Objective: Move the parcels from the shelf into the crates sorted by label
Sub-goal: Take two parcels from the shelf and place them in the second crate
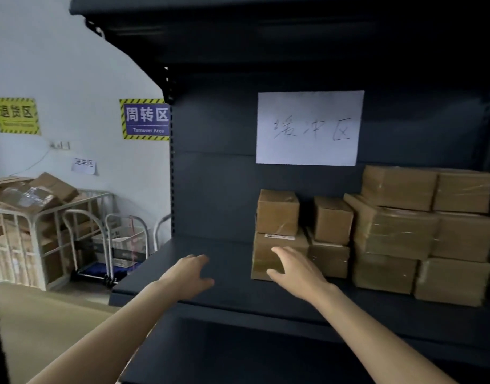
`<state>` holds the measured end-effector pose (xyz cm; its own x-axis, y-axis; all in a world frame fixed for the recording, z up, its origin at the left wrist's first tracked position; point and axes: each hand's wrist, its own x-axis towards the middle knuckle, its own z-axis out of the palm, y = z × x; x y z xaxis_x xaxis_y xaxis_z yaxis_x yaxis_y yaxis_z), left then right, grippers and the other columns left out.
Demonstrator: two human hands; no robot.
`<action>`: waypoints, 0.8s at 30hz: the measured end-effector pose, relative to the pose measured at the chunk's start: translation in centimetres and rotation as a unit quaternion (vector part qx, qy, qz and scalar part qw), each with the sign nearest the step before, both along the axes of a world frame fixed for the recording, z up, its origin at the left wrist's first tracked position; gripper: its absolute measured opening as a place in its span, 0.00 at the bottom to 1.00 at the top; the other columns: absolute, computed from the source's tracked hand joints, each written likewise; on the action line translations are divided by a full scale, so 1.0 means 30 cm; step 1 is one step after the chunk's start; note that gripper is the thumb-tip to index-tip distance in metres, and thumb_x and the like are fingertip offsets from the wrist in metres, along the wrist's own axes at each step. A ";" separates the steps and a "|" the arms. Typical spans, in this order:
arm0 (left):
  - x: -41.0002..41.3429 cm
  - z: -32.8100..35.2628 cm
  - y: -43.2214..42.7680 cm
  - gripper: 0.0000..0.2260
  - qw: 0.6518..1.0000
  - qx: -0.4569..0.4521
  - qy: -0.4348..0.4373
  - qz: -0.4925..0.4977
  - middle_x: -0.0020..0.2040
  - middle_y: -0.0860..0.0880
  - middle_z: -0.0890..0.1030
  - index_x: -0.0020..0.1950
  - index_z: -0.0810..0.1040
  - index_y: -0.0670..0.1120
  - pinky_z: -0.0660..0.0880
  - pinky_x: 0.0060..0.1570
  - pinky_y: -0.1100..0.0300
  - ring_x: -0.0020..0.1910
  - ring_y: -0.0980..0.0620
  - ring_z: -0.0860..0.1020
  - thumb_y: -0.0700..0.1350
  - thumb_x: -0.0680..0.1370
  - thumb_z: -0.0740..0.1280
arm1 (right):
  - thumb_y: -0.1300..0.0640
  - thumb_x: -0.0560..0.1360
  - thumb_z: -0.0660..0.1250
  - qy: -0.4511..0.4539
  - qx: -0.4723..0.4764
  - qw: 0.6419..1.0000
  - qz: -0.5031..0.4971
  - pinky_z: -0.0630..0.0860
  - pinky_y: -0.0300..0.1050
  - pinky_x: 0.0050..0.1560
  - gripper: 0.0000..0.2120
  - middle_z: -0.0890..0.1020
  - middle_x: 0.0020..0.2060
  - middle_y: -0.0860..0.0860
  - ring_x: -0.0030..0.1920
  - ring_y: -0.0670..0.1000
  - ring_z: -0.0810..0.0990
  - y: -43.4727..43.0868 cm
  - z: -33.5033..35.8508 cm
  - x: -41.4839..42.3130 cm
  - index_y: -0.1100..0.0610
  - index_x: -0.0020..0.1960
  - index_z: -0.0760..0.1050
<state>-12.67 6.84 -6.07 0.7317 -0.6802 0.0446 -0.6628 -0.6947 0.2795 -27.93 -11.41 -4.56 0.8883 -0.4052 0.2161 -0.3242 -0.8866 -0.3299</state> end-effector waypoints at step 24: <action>0.125 0.181 -0.515 0.17 0.935 -0.300 0.188 -0.002 0.51 0.51 0.74 0.55 0.74 0.47 0.66 0.51 0.58 0.50 0.52 0.70 0.57 0.81 0.53 | 0.46 0.78 0.59 -0.122 0.145 0.978 -0.088 0.68 0.45 0.66 0.27 0.69 0.69 0.53 0.68 0.51 0.69 -0.335 0.109 0.098 0.55 0.73 0.61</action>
